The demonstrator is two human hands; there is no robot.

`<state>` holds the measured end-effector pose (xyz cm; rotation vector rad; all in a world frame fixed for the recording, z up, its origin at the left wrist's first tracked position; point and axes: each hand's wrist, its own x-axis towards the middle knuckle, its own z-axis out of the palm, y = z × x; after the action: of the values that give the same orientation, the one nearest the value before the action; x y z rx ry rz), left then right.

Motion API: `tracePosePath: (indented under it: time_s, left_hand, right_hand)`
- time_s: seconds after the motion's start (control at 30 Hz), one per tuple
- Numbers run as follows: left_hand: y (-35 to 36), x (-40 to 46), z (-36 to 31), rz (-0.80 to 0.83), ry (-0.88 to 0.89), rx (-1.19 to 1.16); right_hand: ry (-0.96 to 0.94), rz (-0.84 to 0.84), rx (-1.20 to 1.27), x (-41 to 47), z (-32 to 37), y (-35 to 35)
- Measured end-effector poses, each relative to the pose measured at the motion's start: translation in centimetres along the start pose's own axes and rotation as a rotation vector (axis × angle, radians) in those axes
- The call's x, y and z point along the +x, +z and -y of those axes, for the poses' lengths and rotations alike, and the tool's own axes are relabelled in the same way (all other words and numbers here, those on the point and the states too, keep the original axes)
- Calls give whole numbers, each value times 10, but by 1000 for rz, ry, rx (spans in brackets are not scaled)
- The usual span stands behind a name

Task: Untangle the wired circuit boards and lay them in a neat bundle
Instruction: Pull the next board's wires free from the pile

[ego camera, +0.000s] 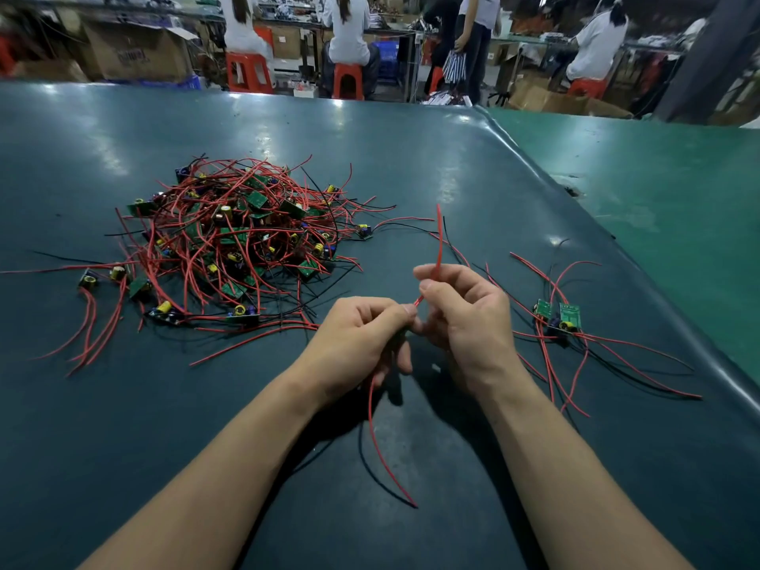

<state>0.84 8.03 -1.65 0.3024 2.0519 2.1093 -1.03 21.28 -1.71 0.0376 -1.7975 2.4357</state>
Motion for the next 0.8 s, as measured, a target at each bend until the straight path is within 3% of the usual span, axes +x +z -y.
tracePosePath:
  time_s: [0.37, 0.53, 0.8]
  left_hand:
    - [-2, 1, -2, 93, 38, -17]
    - [-7, 2, -2, 122, 21, -34]
    - [-9, 2, 0, 173, 16, -51]
  right_hand:
    - [-143, -15, -199, 2, -2, -2]
    - [-46, 8, -28, 7, -1, -6]
    - [-143, -78, -33, 5, 1, -7]
